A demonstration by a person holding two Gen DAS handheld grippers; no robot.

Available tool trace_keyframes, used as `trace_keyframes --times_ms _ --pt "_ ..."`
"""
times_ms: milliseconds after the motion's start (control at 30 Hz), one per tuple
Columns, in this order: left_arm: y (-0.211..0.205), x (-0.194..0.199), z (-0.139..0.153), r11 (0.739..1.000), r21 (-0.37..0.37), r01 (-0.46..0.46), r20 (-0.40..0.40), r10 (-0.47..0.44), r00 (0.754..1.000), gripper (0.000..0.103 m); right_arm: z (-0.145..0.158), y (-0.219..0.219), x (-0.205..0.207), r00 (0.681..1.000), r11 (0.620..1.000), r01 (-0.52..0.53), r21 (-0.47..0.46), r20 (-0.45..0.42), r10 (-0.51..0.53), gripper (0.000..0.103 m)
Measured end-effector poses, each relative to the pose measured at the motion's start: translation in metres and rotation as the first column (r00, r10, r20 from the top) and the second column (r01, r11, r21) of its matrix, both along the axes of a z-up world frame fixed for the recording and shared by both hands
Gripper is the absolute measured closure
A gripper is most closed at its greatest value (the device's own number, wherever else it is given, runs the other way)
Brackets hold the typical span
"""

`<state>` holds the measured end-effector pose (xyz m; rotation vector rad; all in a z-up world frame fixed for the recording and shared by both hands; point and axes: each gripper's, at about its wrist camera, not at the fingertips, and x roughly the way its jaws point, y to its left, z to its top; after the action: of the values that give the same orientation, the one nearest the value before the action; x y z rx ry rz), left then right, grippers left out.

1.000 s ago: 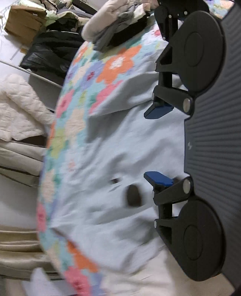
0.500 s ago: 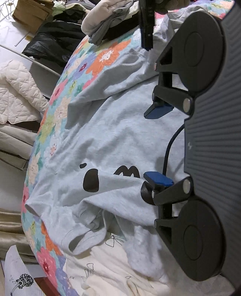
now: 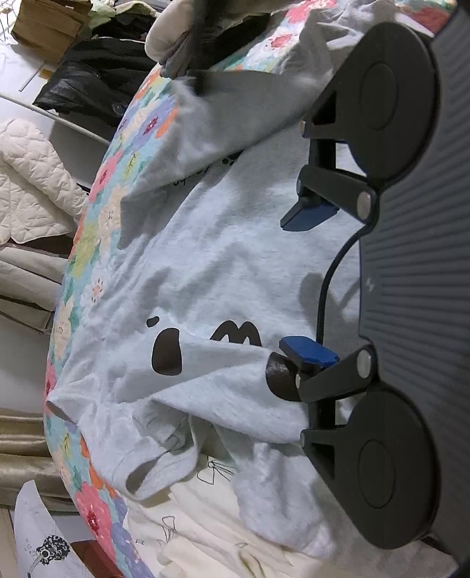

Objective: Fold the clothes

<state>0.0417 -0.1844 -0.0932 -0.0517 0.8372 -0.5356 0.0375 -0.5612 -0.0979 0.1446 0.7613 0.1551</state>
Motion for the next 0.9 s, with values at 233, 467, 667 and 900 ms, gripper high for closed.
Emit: trace_keyframes --times_ms 233,467,667,900 --pt "0.013 -0.002 0.003 0.999 -0.04 -0.016 0.003 0.016 1.0 0.039 0.063 -0.078 0.054 0.981 0.852 0.192 -0.487 0.126 -0.149 0.094" --pt "0.01 -0.003 -0.003 1.0 -0.017 -0.009 0.007 0.009 1.0 0.039 0.035 -0.14 0.091 0.956 0.874 0.279 -0.398 0.026 -0.294 0.063" --pt "0.011 -0.003 -0.008 1.0 -0.026 -0.017 0.0 0.017 1.0 0.039 0.017 -0.132 0.06 0.938 0.905 0.334 -0.262 0.0 -0.347 0.044" --pt "0.008 -0.006 -0.005 1.0 0.002 -0.014 0.01 0.014 1.0 0.038 0.015 -0.106 -0.015 0.942 0.944 0.302 -0.13 -0.111 -0.316 0.044"
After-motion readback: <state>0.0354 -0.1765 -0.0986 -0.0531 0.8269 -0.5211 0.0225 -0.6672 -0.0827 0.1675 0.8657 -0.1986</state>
